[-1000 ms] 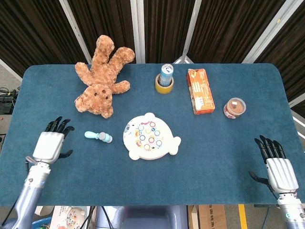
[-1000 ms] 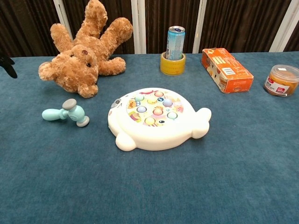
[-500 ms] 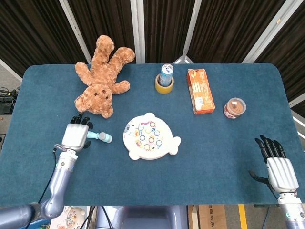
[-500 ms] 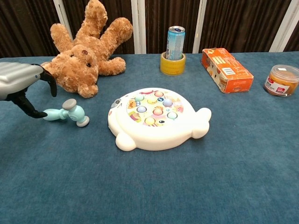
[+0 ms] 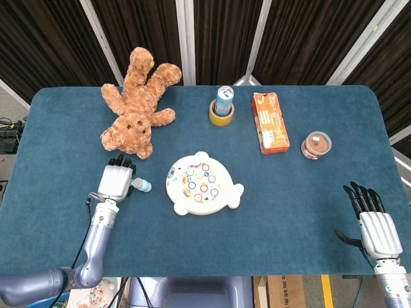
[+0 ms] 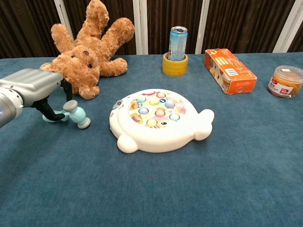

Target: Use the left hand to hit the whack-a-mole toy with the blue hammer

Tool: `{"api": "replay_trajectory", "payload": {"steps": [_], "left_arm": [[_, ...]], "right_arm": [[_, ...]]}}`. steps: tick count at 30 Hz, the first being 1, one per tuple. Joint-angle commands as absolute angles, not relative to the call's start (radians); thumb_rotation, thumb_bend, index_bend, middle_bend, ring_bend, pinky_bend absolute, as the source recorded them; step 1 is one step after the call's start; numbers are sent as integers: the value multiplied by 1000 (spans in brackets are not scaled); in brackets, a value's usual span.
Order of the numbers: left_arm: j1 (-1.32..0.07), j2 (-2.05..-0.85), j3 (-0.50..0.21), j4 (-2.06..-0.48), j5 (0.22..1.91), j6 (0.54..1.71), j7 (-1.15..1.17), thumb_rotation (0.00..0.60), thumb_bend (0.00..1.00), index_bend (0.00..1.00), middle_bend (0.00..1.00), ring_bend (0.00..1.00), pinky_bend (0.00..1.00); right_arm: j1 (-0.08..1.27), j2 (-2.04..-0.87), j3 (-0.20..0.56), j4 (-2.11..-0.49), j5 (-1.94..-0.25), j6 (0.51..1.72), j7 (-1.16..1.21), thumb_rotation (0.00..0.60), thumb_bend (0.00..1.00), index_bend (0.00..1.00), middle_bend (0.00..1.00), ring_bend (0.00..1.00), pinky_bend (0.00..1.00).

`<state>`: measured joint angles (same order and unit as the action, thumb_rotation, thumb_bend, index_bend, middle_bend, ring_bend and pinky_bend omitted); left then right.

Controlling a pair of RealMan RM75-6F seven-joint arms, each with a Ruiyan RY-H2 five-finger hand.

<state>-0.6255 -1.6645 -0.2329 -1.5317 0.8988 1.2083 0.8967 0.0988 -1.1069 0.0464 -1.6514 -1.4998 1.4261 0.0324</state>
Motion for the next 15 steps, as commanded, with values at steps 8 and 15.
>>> {"api": "replay_trajectory", "payload": {"steps": [8, 15], "left_arm": [[-646, -1681, -228, -1521, 851, 1207, 906, 600, 312, 457, 255, 102, 235], [-661, -1701, -223, -1505, 830, 1209, 907, 600, 337, 476, 256, 102, 235]], "right_arm": [[99, -1107, 47, -1653, -1498, 1425, 31, 600, 193, 0, 0, 0, 0], [99, -1106, 47, -1655, -1497, 1425, 32, 600, 194, 0, 0, 0, 0]]}}
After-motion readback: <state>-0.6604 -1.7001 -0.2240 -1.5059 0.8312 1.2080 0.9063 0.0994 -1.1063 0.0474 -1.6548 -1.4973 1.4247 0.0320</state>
